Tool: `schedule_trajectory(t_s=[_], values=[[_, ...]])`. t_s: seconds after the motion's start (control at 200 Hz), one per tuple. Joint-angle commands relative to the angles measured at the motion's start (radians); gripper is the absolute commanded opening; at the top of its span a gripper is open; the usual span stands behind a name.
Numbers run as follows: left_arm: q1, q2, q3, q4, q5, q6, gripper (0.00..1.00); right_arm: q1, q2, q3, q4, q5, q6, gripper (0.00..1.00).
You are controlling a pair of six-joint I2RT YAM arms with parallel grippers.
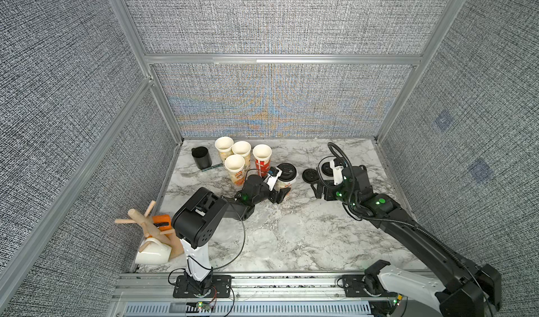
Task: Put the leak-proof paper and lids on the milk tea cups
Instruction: Move the cup to the center of the board.
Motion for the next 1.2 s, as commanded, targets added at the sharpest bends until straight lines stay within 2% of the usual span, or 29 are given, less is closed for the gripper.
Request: schedule_trajectory(t_s=[0.0,0.686,0.921,1.196], values=[[-0.001,0.03,0.027,0.048,0.007,-0.004,0.82,-0.006,-0.005,-0.004,-0.002,0.011,-0.009,0.98],[-0.016,0.219,0.301,-0.141,0.035,-0.116,0.77,-0.034,-0.036,-0.03,-0.012,0.012,-0.01,0.98],[-0.032,0.251,0.318,-0.145,0.008,-0.115,0.77,-0.04,-0.082,-0.049,-0.036,0.028,-0.009,0.98],[-0.042,0.195,0.267,-0.179,-0.041,-0.093,0.8,-0.051,-0.153,-0.121,-0.025,0.033,-0.002,0.98]])
